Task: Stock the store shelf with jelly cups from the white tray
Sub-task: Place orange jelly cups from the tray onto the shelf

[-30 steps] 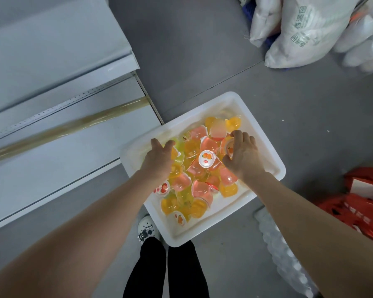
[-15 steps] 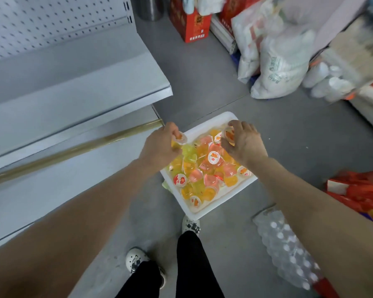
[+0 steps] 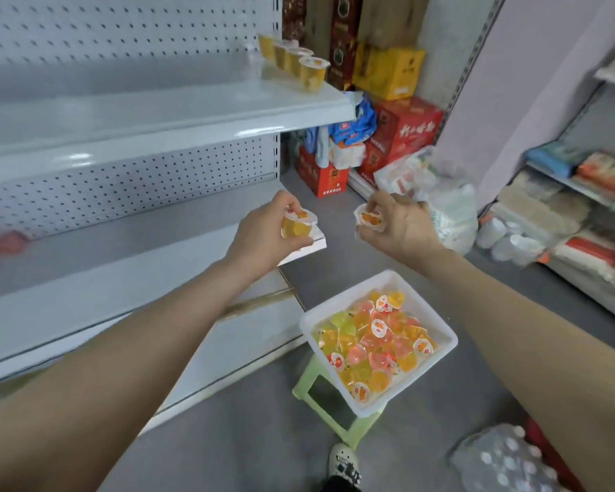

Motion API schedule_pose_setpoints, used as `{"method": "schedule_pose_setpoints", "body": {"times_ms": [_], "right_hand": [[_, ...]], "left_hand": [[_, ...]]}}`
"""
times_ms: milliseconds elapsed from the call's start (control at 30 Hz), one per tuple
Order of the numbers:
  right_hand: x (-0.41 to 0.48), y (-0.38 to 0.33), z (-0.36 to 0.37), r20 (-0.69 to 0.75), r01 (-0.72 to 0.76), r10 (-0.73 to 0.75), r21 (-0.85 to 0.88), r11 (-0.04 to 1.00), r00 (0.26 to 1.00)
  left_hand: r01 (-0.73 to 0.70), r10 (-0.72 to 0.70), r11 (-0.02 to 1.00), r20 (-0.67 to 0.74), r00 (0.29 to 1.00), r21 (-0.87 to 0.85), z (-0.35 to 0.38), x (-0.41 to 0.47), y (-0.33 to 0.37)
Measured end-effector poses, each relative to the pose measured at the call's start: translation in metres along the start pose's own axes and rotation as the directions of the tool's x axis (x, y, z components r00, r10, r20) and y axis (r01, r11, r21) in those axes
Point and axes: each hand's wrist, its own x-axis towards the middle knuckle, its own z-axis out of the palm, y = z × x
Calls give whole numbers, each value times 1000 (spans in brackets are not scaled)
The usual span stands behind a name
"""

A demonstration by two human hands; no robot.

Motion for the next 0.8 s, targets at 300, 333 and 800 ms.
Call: {"method": "schedule_pose_setpoints", "body": {"times_ms": [300, 333, 800], "right_hand": [[74, -76, -61, -150, 176, -158, 116, 977, 976], [84, -81, -64, -150, 179, -161, 116, 977, 975], [236, -114, -50, -55, 140, -130, 233, 962, 990]], "left_hand": [[-70, 80, 996, -221, 972, 50, -101, 26, 13], [-71, 82, 996, -237, 968, 54, -110, 31, 13], [35, -34, 999, -360, 932, -5, -165, 133, -31]]}}
